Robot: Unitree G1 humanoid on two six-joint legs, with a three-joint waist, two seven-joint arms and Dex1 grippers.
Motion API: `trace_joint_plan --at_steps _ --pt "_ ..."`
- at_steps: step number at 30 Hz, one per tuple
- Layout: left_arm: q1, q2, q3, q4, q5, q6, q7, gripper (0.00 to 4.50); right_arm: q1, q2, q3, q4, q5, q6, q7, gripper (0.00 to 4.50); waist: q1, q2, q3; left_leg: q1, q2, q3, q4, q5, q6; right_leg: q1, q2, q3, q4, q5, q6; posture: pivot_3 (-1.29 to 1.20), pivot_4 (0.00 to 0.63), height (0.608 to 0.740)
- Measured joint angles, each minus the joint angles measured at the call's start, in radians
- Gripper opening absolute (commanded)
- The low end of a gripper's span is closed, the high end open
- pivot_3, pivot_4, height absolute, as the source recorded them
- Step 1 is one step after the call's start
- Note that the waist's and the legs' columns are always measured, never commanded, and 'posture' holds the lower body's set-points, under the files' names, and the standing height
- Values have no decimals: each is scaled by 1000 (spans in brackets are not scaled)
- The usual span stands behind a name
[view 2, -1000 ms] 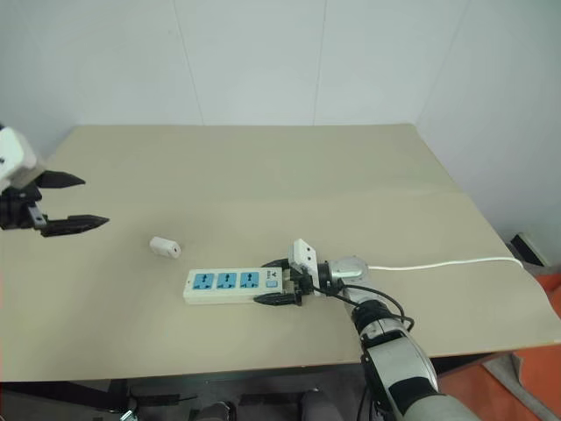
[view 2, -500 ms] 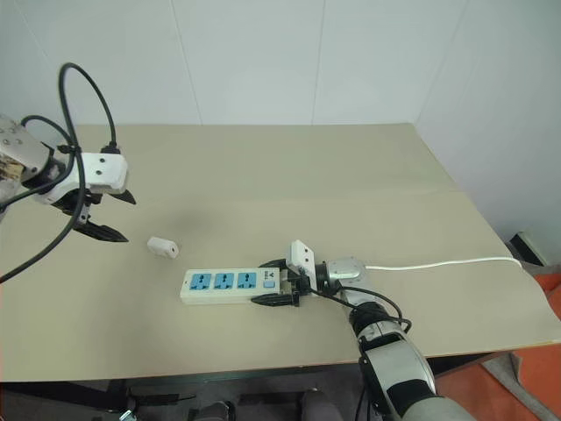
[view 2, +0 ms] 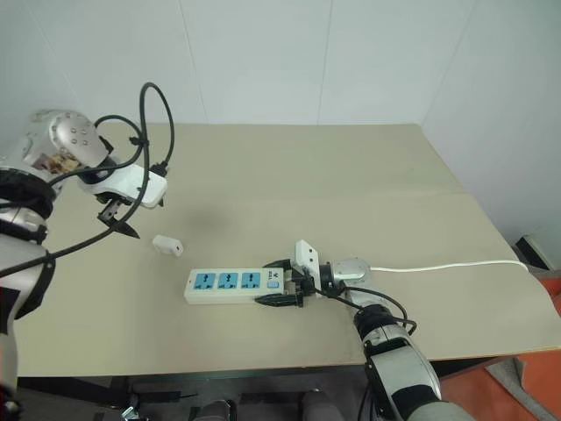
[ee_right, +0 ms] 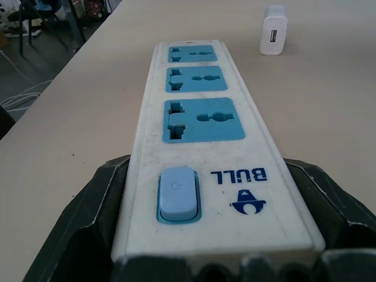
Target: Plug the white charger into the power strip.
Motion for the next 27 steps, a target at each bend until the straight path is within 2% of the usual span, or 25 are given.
trace_joint_plan --at_steps 10,27 --pt "-7 -110 -8 83 144 -64 63 4500 33 -10 1 -64 5 43 -13 3434 8 0 0 0 0 0 1 0 0 0 0 0 2 0 0 0 150 740" --pt "58 -219 -17 149 267 42 181 4500 95 -26 7 -188 8 111 -42 3434 10 0 0 0 -1 -1 1 0 0 0 0 0 3 0 0 0 150 740"
